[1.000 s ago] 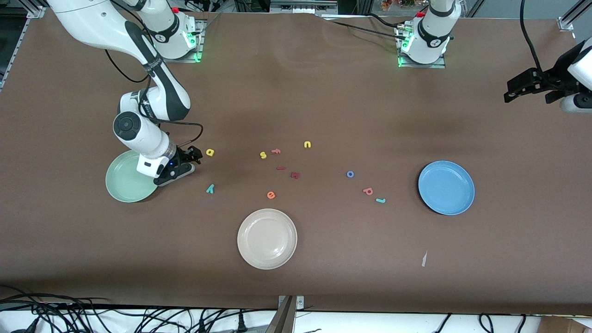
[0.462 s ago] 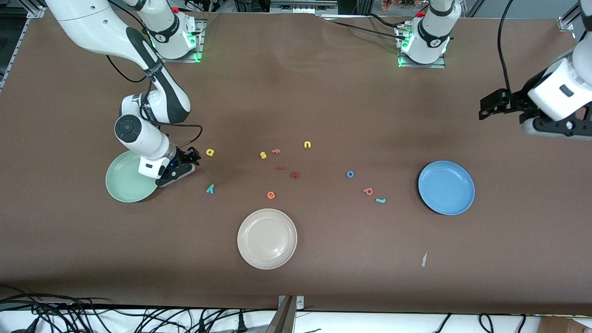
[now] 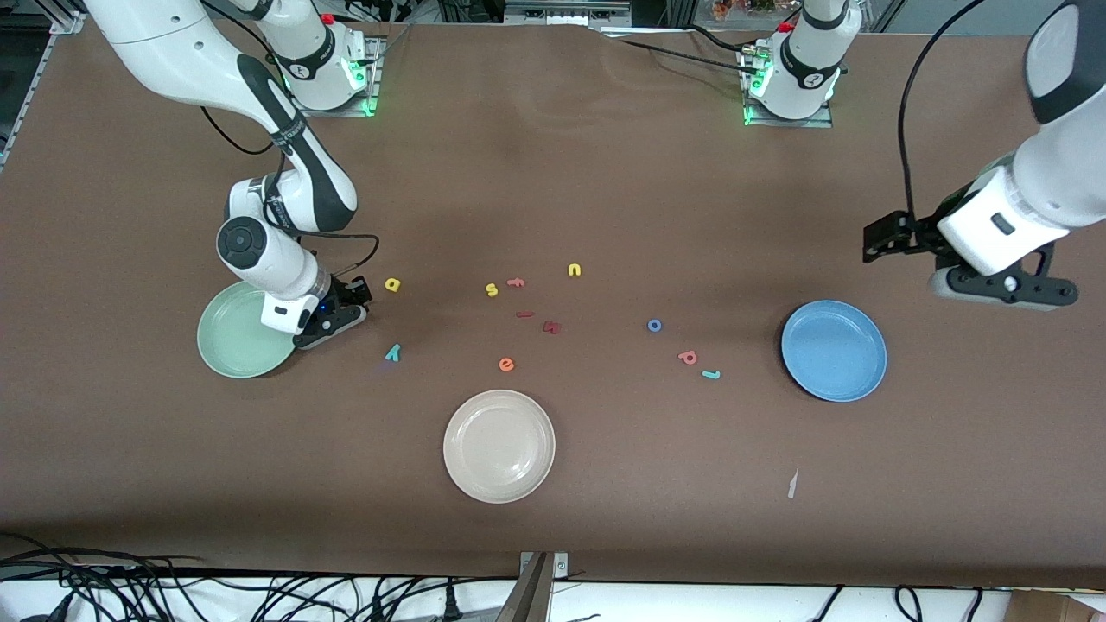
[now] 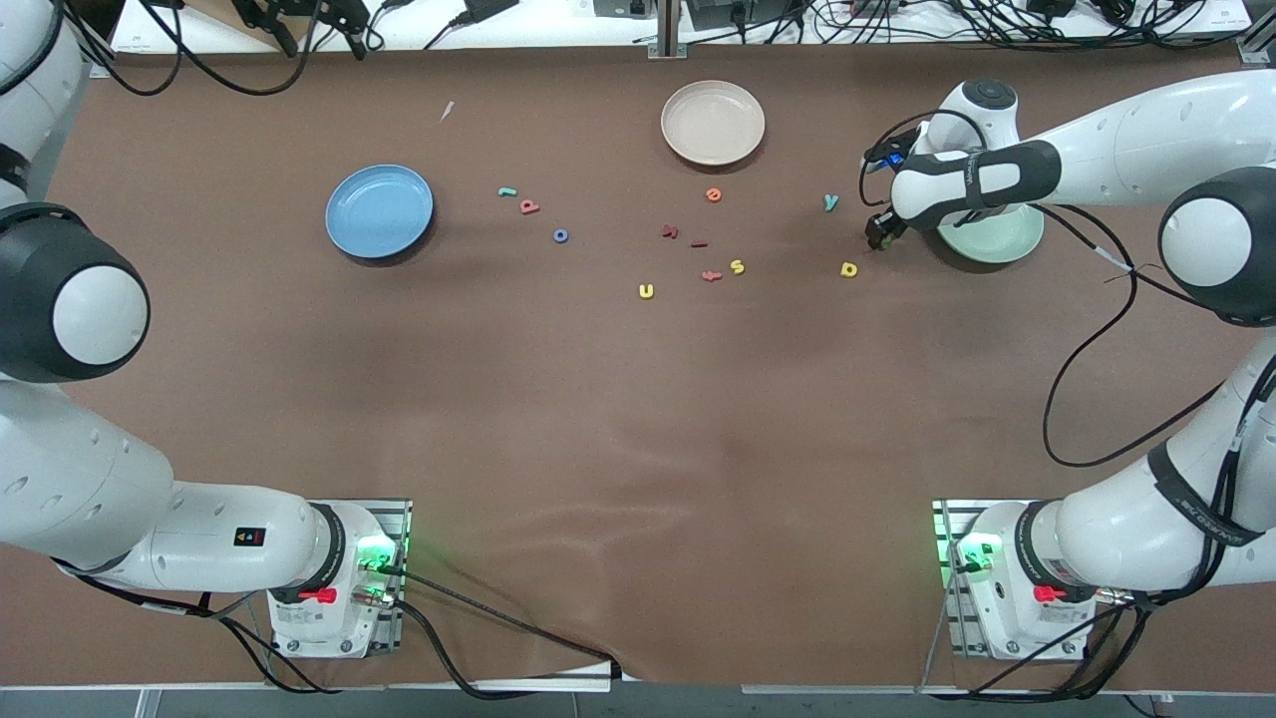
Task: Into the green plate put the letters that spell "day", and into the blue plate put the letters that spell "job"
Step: 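Grasp the green p with the right gripper while the left gripper reaches letters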
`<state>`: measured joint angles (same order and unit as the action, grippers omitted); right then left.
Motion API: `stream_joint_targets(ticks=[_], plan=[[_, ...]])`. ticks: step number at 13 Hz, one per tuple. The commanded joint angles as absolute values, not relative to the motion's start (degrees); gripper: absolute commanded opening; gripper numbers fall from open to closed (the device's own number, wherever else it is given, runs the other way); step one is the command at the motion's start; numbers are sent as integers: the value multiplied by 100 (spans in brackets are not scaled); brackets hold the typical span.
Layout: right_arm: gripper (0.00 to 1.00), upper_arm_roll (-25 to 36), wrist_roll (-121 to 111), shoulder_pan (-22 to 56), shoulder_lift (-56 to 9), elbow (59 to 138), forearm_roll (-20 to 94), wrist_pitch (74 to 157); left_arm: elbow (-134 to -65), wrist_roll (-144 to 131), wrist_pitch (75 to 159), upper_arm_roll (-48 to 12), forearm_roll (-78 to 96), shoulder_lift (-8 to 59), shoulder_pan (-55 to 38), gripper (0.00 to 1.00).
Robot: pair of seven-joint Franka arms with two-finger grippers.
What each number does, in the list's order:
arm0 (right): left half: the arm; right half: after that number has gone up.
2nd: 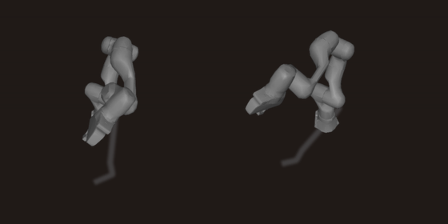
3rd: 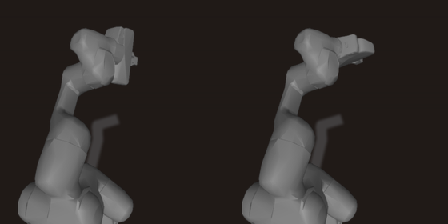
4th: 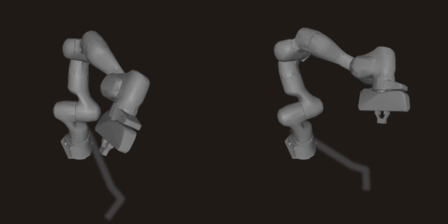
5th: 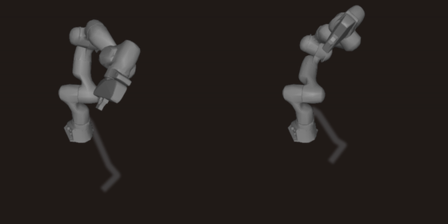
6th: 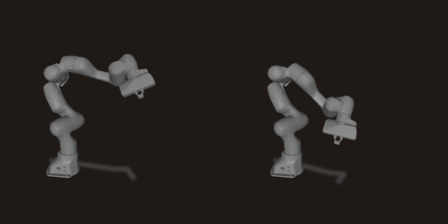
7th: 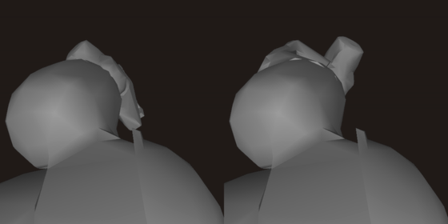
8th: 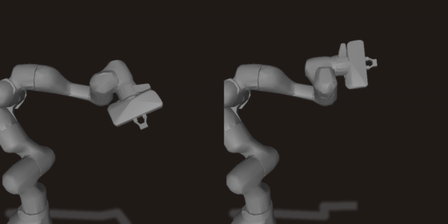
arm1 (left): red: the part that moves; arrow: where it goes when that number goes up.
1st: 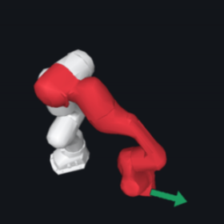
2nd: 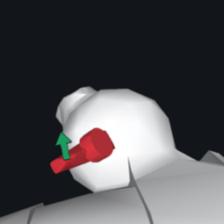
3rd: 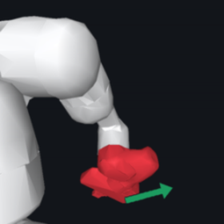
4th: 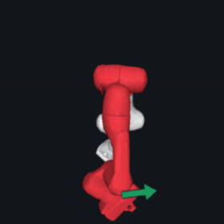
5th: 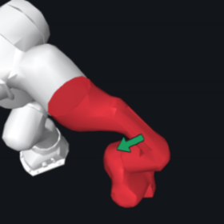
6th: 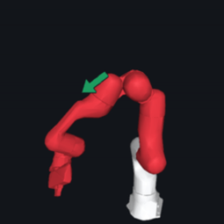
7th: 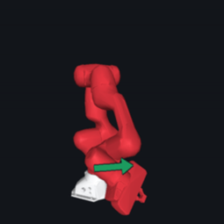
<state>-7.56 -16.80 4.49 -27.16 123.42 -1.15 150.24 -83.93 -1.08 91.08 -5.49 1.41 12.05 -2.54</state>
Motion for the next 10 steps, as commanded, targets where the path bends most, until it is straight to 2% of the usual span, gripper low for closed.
stream_joint_targets(ticks=[1, 4, 6, 7, 9, 10], plan=[[33, -791, -1802, 404, -2795, 12313, -132, 15091, -8927, -141, 9832, -510, 290, 1239, -535, 100], [12, -791, -1802, 413, -2812, 12305, -132, 15108, -9885, -307, 11140, -501, 281, 1239, -870, 100], [5, -800, -1749, 413, -2804, 12270, -132, 15082, -10264, -325, 11880, -501, 290, 1466, -1019, 100], [2, -800, -1697, 413, -2795, 12130, -123, 14899, -10327, -325, 11978, -501, 281, 1668, -1124, 100], [2, -774, -1487, 274, -2804, 11290, -26, 13491, -10292, -316, 12302, -501, 194, 2352, -1352, 100], [2, -773, -1250, 212, -2821, 10763, -26, 12691, -10327, -273, 12522, -475, 185, 2460, -1414, 100]])
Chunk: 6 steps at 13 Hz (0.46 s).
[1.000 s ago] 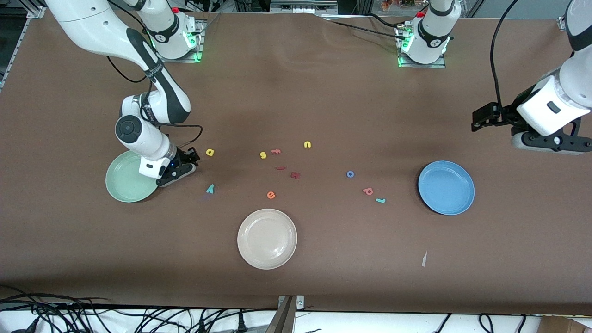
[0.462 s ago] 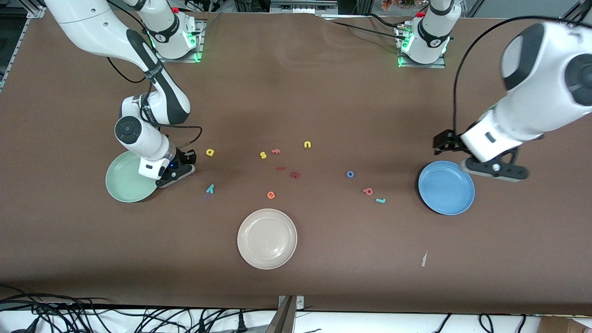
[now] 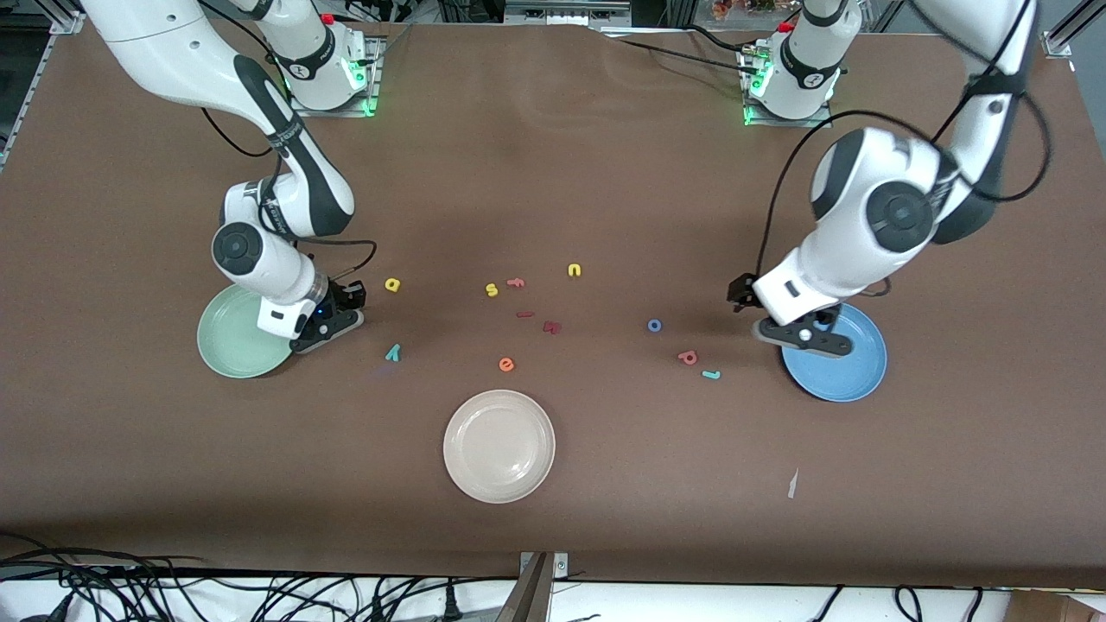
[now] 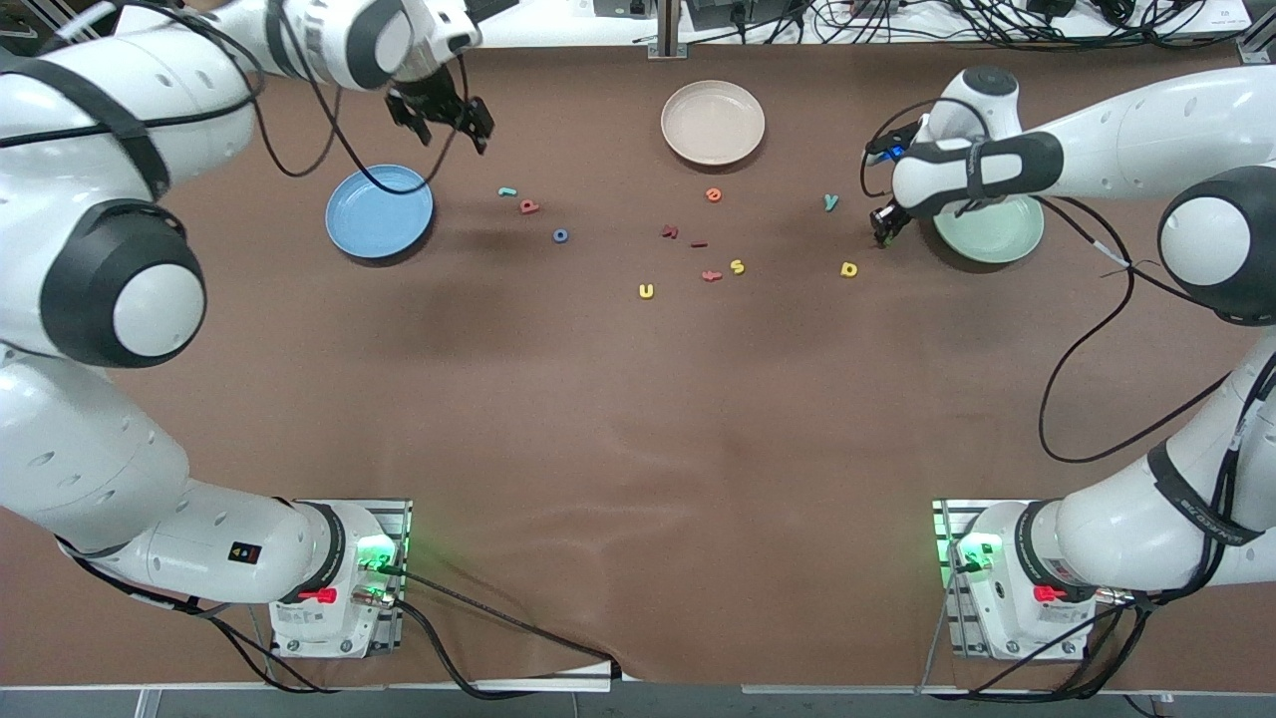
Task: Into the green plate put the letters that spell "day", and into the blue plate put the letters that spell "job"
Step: 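Drop the green p on the green plate while the left gripper grasps cyan piece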
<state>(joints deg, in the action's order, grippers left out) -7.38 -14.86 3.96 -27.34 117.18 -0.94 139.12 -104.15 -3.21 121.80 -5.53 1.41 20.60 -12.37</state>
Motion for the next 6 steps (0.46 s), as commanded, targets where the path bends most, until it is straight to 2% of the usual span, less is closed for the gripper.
stream_joint_targets(ticks=[1, 2, 6], plan=[[2, -773, -987, 211, -2926, 10332, -35, 12074, -10336, -264, 12559, -449, 185, 2487, -1511, 100], [2, -773, -776, 202, -2979, 10118, -35, 11780, -10327, -264, 12594, -387, 98, 2548, -1573, 100], [4, -370, -308, 176, -3277, 9968, -359, 11768, -10266, 8, 12735, -185, -44, 2715, -1582, 99]])
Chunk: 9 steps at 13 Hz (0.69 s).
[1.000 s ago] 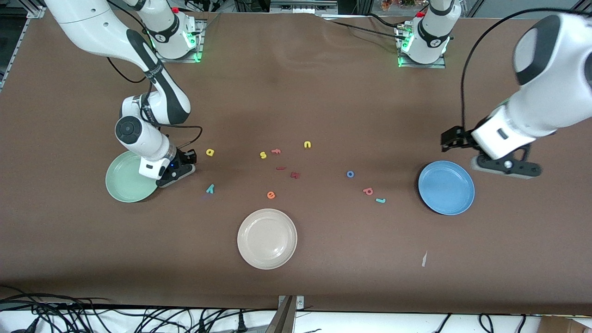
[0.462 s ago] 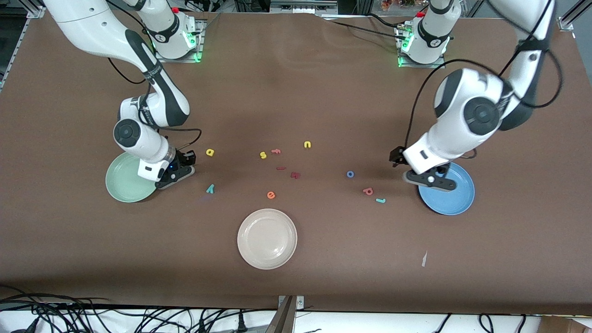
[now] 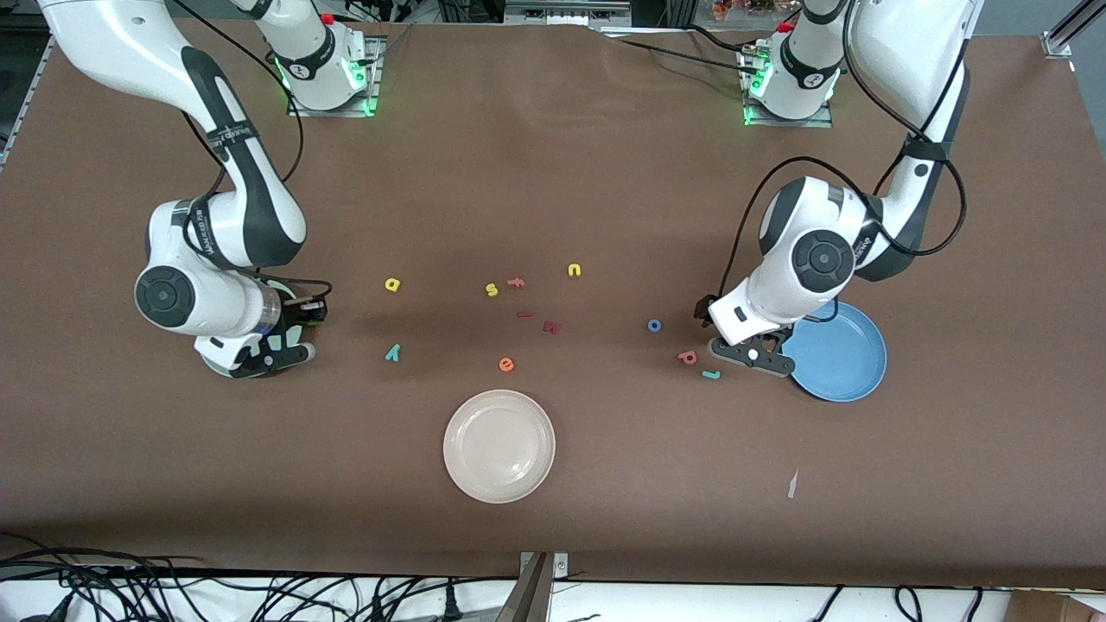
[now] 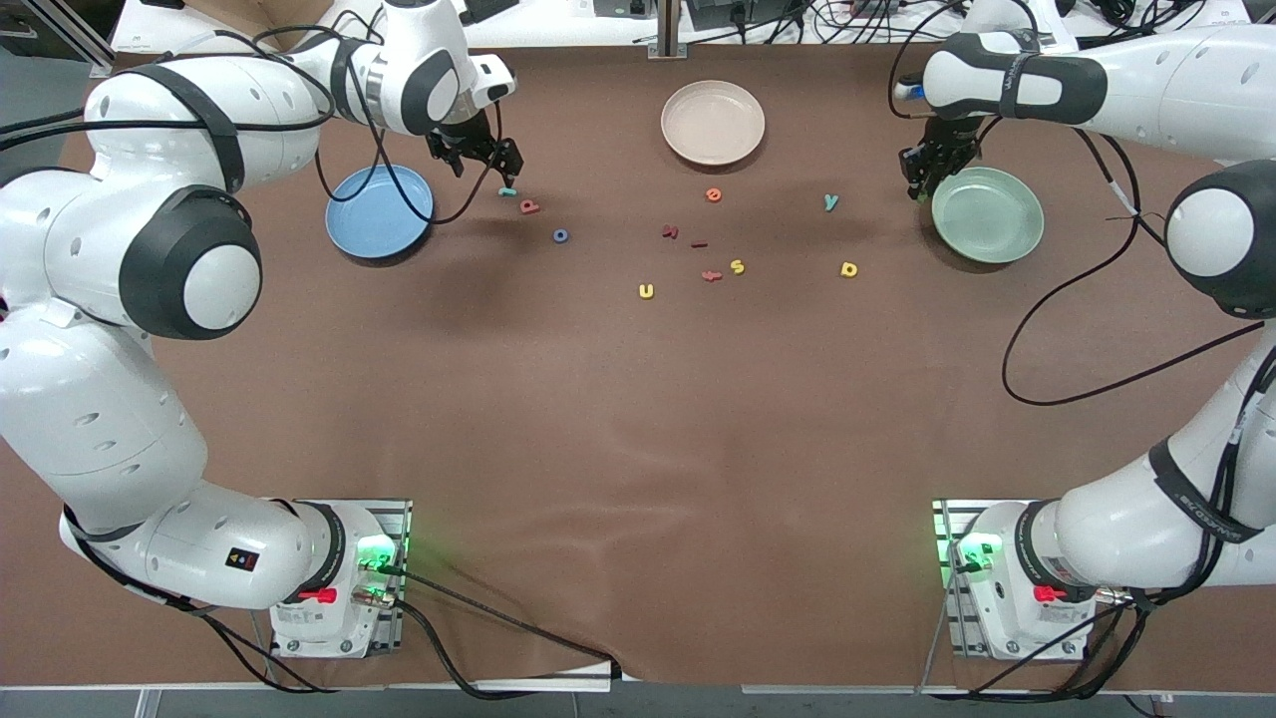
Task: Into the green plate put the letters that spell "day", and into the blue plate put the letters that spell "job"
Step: 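Drop the green p on the green plate while the left gripper grasps cyan piece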
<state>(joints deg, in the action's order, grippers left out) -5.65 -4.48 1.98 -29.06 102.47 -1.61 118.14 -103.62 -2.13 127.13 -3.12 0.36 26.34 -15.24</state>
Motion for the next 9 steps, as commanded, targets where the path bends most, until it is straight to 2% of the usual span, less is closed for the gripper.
stream_joint_targets(ticks=[1, 4, 5, 6, 7, 9], plan=[[4, -230, -325, 176, -3383, 9854, -491, 11760, -10240, 9, 12875, -167, -18, 2846, -1565, 94], [5, -54, -369, 176, -3472, 9738, -536, 11716, -10230, 9, 13753, -149, -9, 3312, -1573, 88], [11, -27, -378, 167, -3524, 9730, -597, 11725, -10230, 9, 13938, -141, -9, 3427, -1573, 87], [60, -26, -352, 158, -3551, 9721, -624, 11725, -10230, 9, 14105, -141, -9, 3532, -1573, 87], [100, -26, -299, 62, -3551, 9721, -572, 11716, -10213, 9, 14272, -141, -9, 3638, -1573, 88], [100, -175, -290, 61, -3376, 9721, -554, 11655, -10178, -17, 14423, -141, -9, 3761, -1591, 89]])
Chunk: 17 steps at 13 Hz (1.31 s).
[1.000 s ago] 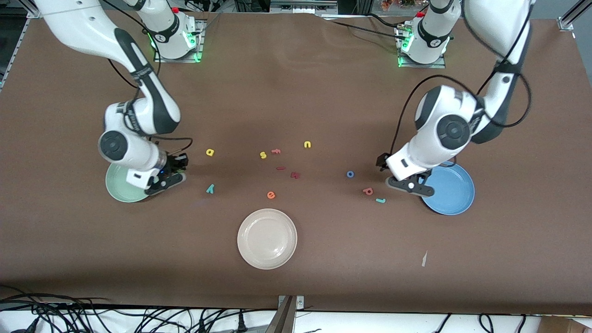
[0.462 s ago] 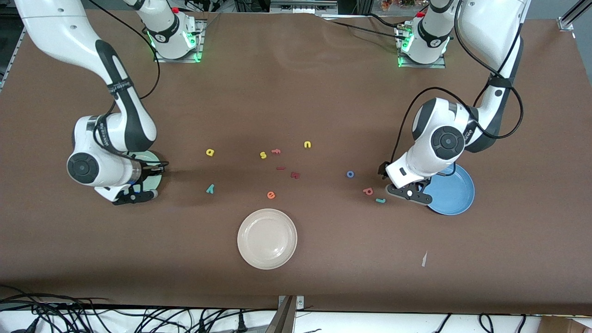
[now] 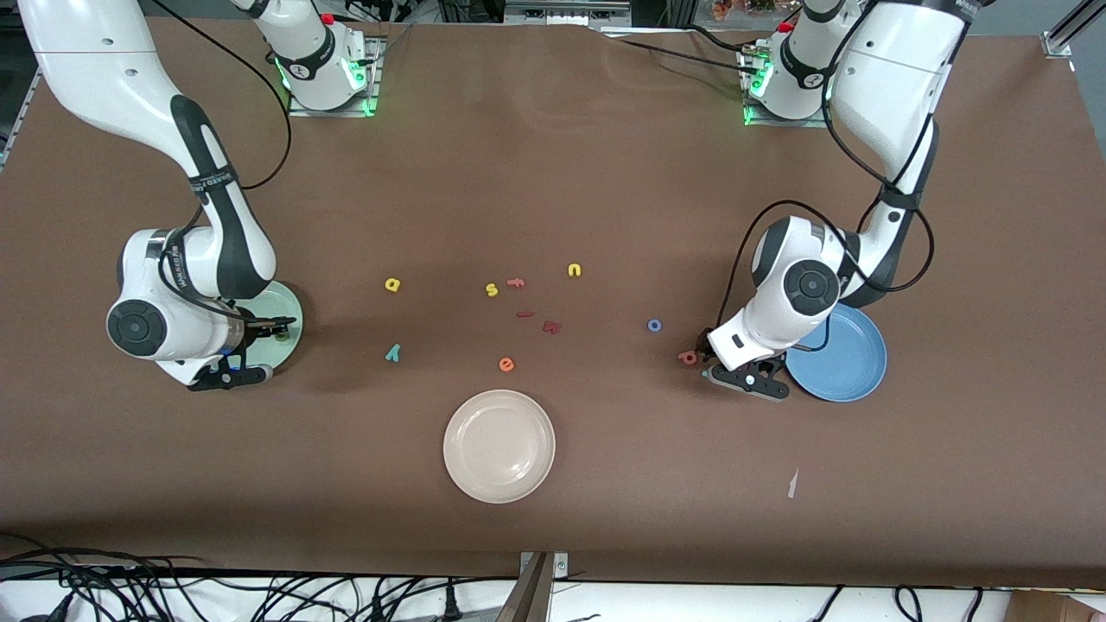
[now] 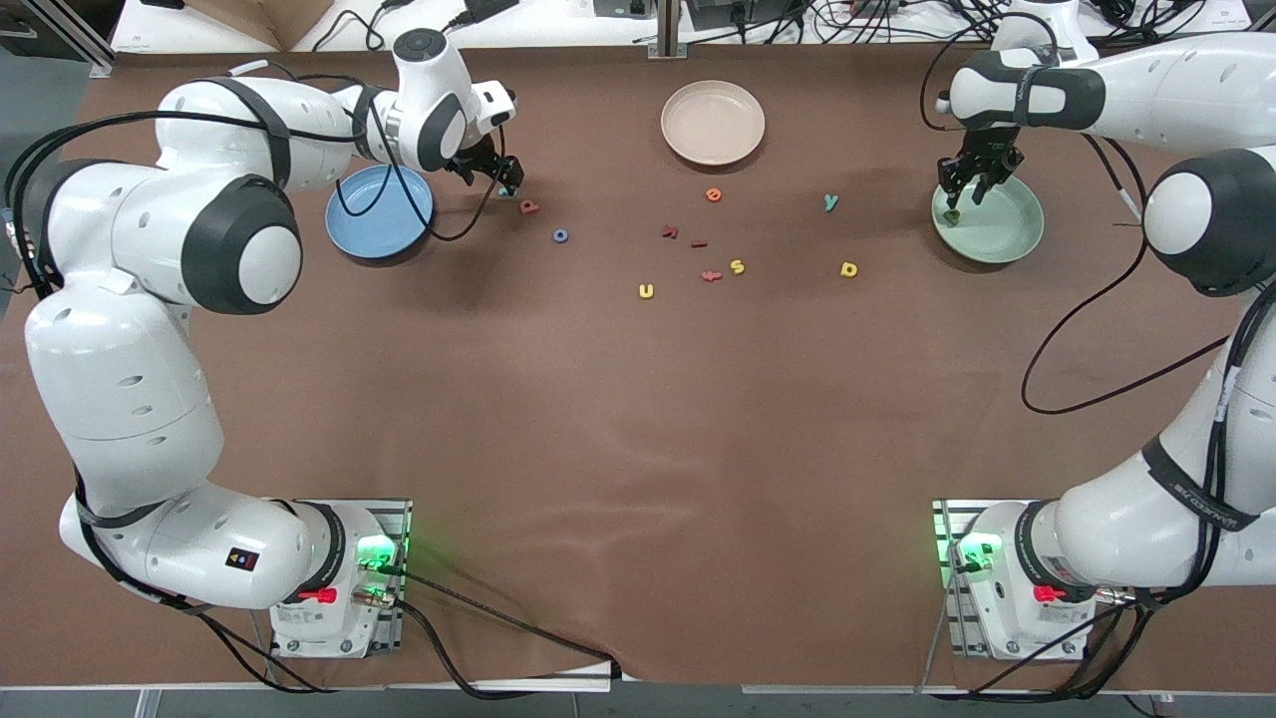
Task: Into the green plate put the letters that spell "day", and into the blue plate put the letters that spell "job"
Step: 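Drop the green p on the green plate while the left gripper grasps cyan piece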
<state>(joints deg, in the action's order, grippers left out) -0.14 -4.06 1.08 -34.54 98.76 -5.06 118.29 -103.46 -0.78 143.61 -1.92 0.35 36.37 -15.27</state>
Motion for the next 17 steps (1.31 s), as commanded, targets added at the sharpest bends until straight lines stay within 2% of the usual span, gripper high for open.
stream_joint_targets(ticks=[1, 5, 8, 11, 13, 14, 15, 17], plan=[[100, -350, -55, 70, -3305, 9721, -502, 11463, -10178, -18, 14423, -141, -9, 3797, -1608, 89], [100, -991, 1917, 70, -2911, 10097, -220, 11416, -10090, -35, 14650, -141, -17, 4007, -1696, 88], [100, -1414, 3435, 70, -2270, 10913, -202, 11740, -10090, 9, 14748, -141, -35, 4069, -1705, 77], [100, -1589, 4478, 70, -1804, 11913, -193, 12853, -10090, 18, 14748, -141, -53, 4104, -1705, 65], [100, -1906, 4885, 79, -1582, 12644, -202, 13759, -10090, 26, 14757, -132, -61, 4104, -1705, 49], [100, -1907, 4965, 79, -1599, 12891, -211, 14251, -10090, 26, 14757, -132, -62, 4122, -1705, 46], [100, -1916, 4983, 79, -1617, 13094, -211, 14604, -10081, 18, 14757, -132, -53, 4122, -1696, 56], [100, -1916, 5019, 79, -1661, 13245, -228, 14827, -10081, 9, 14748, -132, -35, 4105, -1696, 91]])
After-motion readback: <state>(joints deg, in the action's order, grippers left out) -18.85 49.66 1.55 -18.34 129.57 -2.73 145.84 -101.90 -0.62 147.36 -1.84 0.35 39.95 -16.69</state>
